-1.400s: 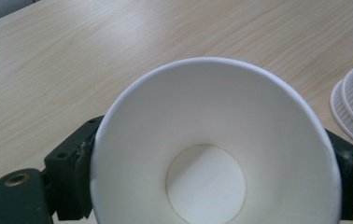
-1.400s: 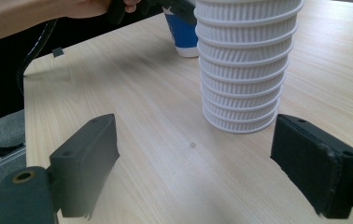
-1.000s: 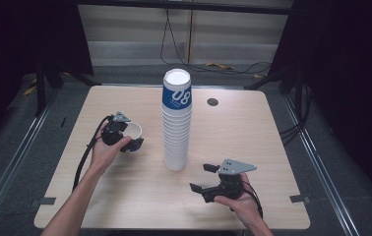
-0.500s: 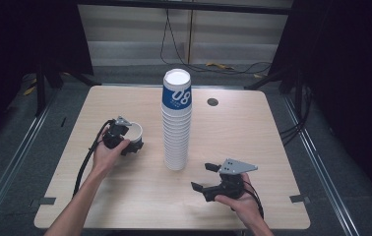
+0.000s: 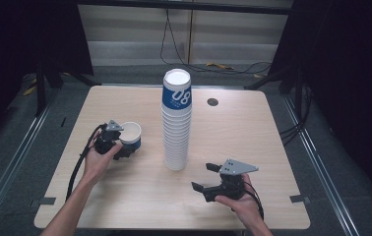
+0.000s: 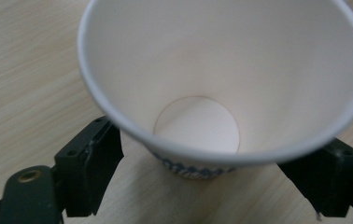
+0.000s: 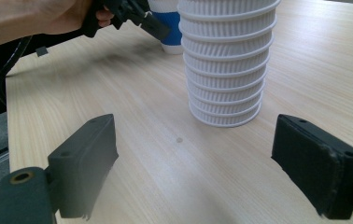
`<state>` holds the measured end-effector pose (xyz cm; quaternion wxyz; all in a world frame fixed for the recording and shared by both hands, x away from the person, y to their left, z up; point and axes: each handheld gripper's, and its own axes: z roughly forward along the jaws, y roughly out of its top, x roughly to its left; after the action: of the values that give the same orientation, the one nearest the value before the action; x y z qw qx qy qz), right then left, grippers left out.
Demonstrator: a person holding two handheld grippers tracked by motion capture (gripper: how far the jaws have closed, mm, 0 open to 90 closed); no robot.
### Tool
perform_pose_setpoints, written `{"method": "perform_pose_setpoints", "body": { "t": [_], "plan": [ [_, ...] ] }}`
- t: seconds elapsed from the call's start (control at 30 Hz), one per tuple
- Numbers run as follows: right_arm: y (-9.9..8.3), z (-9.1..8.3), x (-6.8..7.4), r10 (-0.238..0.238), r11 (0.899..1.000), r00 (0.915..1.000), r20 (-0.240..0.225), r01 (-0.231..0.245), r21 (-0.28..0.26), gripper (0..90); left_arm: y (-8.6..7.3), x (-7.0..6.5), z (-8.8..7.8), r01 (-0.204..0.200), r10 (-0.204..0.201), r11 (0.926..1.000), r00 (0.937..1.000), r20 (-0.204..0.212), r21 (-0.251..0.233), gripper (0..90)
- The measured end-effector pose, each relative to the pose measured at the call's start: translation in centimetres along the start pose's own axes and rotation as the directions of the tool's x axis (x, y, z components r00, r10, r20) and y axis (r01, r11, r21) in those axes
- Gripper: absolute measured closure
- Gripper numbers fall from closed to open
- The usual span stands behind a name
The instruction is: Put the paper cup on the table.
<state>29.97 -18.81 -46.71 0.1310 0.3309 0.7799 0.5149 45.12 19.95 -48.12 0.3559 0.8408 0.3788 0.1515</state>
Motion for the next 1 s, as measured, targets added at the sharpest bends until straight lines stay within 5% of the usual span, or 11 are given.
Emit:
{"method": "perform_pose_setpoints", "body": {
  "t": [0.23, 0.43, 0.53, 0.73, 1.0],
  "plan": [
    [0.0, -0.2, 0.0, 0.007, 1.0, 0.9999, 0.013, -0.007, -0.005, 13.9, -0.6, -0.5, -0.9, -0.016, 0.016, 0.9999, 0.9996, 0.021, 0.005, 16.3],
    [0.0, -0.2, -0.2, 0.01, 1.0, 0.9997, 0.021, -0.01, -0.004, 13.8, -1.9, -1.1, -2.1, 0.022, -0.021, 0.9993, 0.9994, 0.028, -0.03, 17.2],
    [-0.1, -0.1, -0.4, 0.015, 1.0, 0.9994, 0.032, -0.014, -0.01, 13.8, -2.4, -1.4, -3.3, 0.019, -0.013, 0.9961, 0.9975, 0.07, -0.087, 17.2],
    [0.0, -0.2, -0.4, 0.018, 1.0, 0.9987, 0.047, -0.018, -0.012, 13.8, -2.7, -1.8, -5.9, 0.042, -0.032, 0.9851, 0.9975, 0.063, -0.167, 17.2],
    [-0.2, -0.3, -0.7, 0.034, 0.999, 0.9969, 0.071, -0.033, -0.014, 13.7, -3.4, -3.3, -7.8, 0.033, -0.017, 0.9806, 0.9964, 0.083, -0.193, 16.6]
  ]
}}
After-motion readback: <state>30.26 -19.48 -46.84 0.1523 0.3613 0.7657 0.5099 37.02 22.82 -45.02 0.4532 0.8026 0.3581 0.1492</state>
